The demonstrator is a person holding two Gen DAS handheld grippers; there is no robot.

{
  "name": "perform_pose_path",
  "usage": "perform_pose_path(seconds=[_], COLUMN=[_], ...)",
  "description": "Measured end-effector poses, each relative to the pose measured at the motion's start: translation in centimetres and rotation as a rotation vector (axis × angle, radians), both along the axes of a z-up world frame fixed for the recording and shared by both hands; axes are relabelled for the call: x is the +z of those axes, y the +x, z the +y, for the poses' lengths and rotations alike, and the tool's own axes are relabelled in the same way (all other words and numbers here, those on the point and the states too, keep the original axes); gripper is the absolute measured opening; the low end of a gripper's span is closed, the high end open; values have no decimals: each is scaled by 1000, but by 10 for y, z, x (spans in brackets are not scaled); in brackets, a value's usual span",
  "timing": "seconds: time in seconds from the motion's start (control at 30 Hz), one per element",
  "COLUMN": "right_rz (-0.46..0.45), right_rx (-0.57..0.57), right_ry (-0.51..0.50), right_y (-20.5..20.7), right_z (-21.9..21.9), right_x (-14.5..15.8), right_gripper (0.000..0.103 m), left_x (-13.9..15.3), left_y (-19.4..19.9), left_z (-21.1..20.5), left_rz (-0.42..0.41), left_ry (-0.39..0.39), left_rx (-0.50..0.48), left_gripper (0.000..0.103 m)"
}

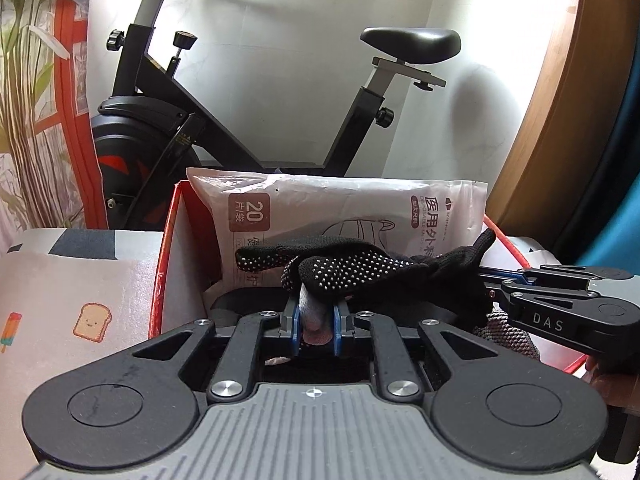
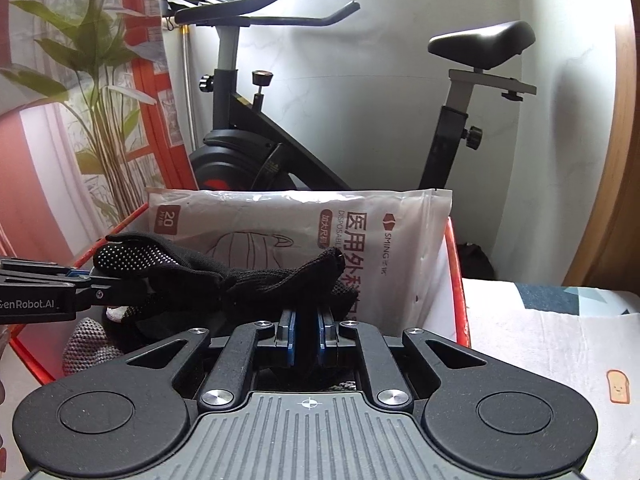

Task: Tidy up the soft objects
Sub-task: 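Open the left gripper to drop the gloves into the red box, then lower both tools toward the green tasselled pouch beside the box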

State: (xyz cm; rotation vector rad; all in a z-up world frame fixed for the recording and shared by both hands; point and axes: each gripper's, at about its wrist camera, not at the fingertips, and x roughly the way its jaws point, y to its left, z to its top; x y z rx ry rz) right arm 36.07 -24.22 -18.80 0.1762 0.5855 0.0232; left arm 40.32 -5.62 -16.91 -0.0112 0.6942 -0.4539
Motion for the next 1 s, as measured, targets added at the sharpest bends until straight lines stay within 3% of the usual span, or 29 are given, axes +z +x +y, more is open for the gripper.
perform_pose_path(seconds=[0.03, 0.1, 0.23, 0.3, 0.37, 0.5, 0.63, 0.73, 1.0], right_rz=[10, 28, 1, -21, -43, -86, -149, -188, -270], right_rx=[-15, -39, -55, -68, -72, -62, -54, -50, -29], right_ry=[-8, -28, -60, -53, -33, -38, -30, -10, 17], right_y=[1, 2, -6, -13, -22, -47, -77, -99, -158], right_z=[0, 0, 1, -1, -2, 0, 4, 7, 24], right_x=[-1, -4, -1, 4, 9, 22, 38, 50, 71], right_gripper=[10, 13, 25, 30, 40, 70, 96, 102, 103], left_x=[0, 1, 12, 18, 26, 43, 62, 73, 84], left_y=[0, -2, -13, -20, -30, -57, -86, -104, -150], left_z=[0, -1, 6, 9, 12, 17, 23, 26, 41], left_rz=[-6, -25, -73, -83, -85, -139, -203, -212, -218], left_ry=[7, 34, 41, 39, 31, 42, 31, 29, 19], left_rx=[-2, 0, 5, 17, 29, 37, 35, 36, 63], left_gripper=[26, 47, 52, 60, 72, 94, 99, 103, 103])
